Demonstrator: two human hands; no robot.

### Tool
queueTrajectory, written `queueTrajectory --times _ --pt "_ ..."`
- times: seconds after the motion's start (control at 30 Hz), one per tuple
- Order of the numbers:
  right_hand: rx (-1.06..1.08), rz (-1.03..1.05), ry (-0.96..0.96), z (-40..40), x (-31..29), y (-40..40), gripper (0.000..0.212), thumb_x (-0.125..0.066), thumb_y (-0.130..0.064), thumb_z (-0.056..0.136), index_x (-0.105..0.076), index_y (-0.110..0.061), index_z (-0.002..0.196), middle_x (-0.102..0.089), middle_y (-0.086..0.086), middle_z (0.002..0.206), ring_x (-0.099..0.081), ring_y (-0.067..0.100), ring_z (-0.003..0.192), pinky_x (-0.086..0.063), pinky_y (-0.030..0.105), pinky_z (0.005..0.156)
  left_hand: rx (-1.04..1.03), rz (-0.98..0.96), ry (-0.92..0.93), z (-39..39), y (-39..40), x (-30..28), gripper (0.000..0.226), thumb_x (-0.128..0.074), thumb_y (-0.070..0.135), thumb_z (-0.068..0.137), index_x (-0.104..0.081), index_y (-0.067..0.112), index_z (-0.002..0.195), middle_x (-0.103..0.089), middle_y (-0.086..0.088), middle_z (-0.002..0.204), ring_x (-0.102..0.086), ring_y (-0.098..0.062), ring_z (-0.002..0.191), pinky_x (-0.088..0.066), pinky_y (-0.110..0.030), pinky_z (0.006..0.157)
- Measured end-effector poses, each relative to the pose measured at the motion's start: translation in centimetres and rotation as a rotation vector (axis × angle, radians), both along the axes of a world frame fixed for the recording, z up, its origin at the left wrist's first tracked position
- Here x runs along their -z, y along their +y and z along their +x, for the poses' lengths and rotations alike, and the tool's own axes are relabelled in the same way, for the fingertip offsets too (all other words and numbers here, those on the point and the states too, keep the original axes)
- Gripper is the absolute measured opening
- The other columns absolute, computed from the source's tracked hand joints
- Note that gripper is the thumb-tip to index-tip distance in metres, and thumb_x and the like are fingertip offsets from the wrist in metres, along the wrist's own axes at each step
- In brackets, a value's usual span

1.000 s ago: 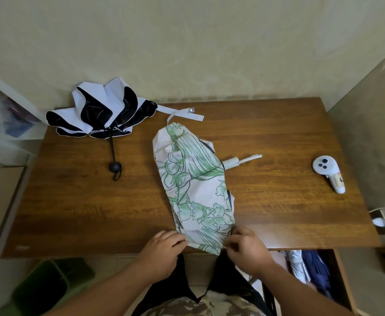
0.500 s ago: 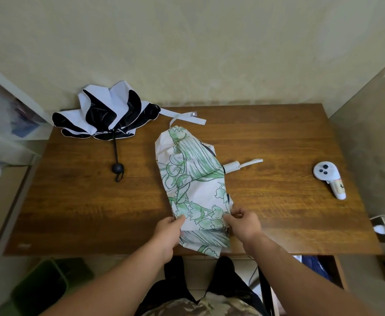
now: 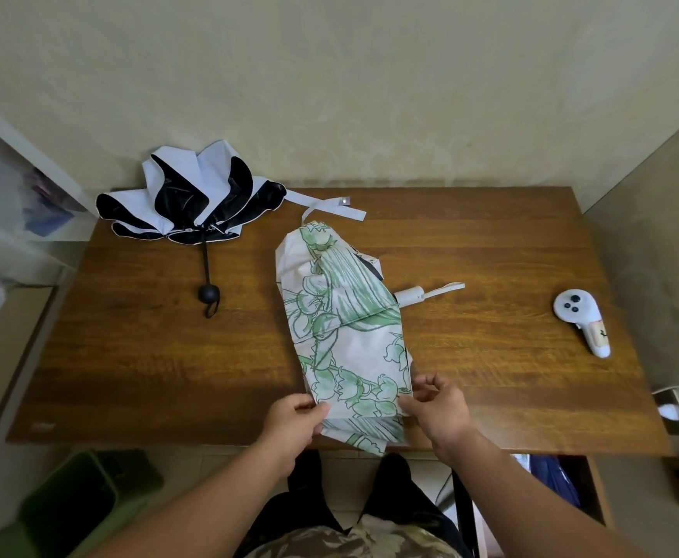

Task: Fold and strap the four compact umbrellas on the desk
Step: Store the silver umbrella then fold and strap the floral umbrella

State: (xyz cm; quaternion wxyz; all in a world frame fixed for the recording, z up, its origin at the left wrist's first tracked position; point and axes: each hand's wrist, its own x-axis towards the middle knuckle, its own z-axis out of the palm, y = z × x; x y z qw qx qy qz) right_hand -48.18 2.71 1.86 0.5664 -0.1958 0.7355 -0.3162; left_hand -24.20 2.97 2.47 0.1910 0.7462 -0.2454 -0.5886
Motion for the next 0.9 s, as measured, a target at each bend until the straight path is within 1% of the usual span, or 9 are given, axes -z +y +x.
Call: queueTrajectory --times 0.13,0.2,0.27,0.37,0.47,0.57,0.63,0.77,0.9 --pt "-0.048 0.001 0.044 -0.1 0.3 0.3 0.037 -0.081 0.009 0.08 -0.053 -0.01 0.095 -0.062 0.008 0.08 -0.061 0.018 0.067 -0.052 0.029 0.062 0.19 -0.094 -0.266 0.0 0.0 -0.1 0.024 -0.075 0.026 0.093 -0.055 0.023 0.105 -0.069 -0.001 0.099 -0.067 -0.016 0.081 -0.05 -0.029 0.065" --pt "-0.082 -0.002 0.071 0.0 0.3 0.3 0.037 -0.082 0.006 0.081 -0.051 -0.012 0.091 -0.06 0.006 0.078 -0.058 0.017 0.067 -0.052 0.029 0.064 0.35 -0.218 -0.474 0.0 -0.4 -0.1 0.027 -0.073 0.025 0.091 -0.052 0.024 0.107 -0.059 0.002 0.104 -0.061 -0.018 0.091 -0.048 -0.031 0.072" --pt "-0.107 0.006 0.088 0.0 0.4 0.2 0.035 -0.081 0.004 0.083 -0.05 -0.012 0.088 -0.059 0.005 0.077 -0.058 0.018 0.068 -0.053 0.031 0.065 0.483 -0.365 -0.573 -0.1 -1.2 -0.3 0.031 -0.072 0.024 0.091 -0.055 0.027 0.117 -0.053 0.003 0.113 -0.055 -0.019 0.105 -0.05 -0.033 0.084" --pt "-0.114 0.027 0.102 0.1 0.2 0.0 0.033 -0.079 0.004 0.084 -0.049 -0.012 0.086 -0.06 0.006 0.078 -0.058 0.019 0.07 -0.053 0.033 0.065 0.699 -0.546 -0.643 -0.6 -2.3 -0.5 0.045 -0.069 0.023 0.092 -0.057 0.029 0.134 -0.047 0.0 0.132 -0.044 -0.022 0.124 -0.045 -0.036 0.104" --pt "-0.101 0.025 0.095 -0.1 0.1 0.1 0.035 -0.077 0.005 0.083 -0.047 -0.014 0.083 -0.06 0.008 0.075 -0.056 0.019 0.066 -0.05 0.03 0.059 0.894 -0.745 -0.634 -0.7 -3.1 -0.2 0.048 -0.067 0.03 0.091 -0.058 0.029 0.138 -0.044 0.001 0.142 -0.041 -0.023 0.132 -0.041 -0.042 0.112" --pt "-0.063 0.034 0.033 0.0 -0.3 0.1 0.038 -0.073 0.011 0.083 -0.044 -0.014 0.08 -0.057 0.009 0.07 -0.054 0.018 0.061 -0.047 0.026 0.05 1.235 -0.778 -0.612 -0.6 -3.2 0.1 0.06 -0.065 0.056 0.088 -0.051 0.036 0.143 -0.037 0.002 0.15 -0.035 -0.022 0.14 -0.038 -0.048 0.117" --pt "0.017 0.043 -0.089 0.2 -0.9 -0.2 0.039 -0.068 0.015 0.085 -0.043 -0.015 0.079 -0.054 0.01 0.066 -0.052 0.02 0.055 -0.043 0.027 0.044 1.365 -0.755 -0.623 -0.4 -3.0 0.1 0.073 -0.069 0.062 0.081 -0.044 0.041 0.146 -0.034 0.004 0.152 -0.03 -0.02 0.142 -0.03 -0.047 0.122" --pt "0.246 0.015 -0.457 0.1 -3.4 -2.4 0.034 -0.056 0.016 0.092 -0.05 -0.016 0.083 -0.052 0.008 0.064 -0.05 0.017 0.051 -0.039 0.024 0.042 1.15 -0.884 -0.614 0.6 -3.6 -0.5 0.067 -0.078 0.022 0.079 -0.055 0.038 0.14 -0.047 0.006 0.141 -0.049 -0.018 0.128 -0.045 -0.044 0.111" --pt "0.193 -0.092 -0.506 0.5 -7.1 -6.4 0.021 -0.06 -0.002 0.1 -0.068 -0.021 0.103 -0.065 0.004 0.075 -0.054 0.016 0.057 -0.047 0.021 0.048 0.867 -0.987 -0.573 2.3 -7.7 -3.0 0.033 -0.078 0.015 0.089 -0.075 0.024 0.12 -0.069 0.005 0.116 -0.063 -0.018 0.105 -0.052 -0.038 0.093"
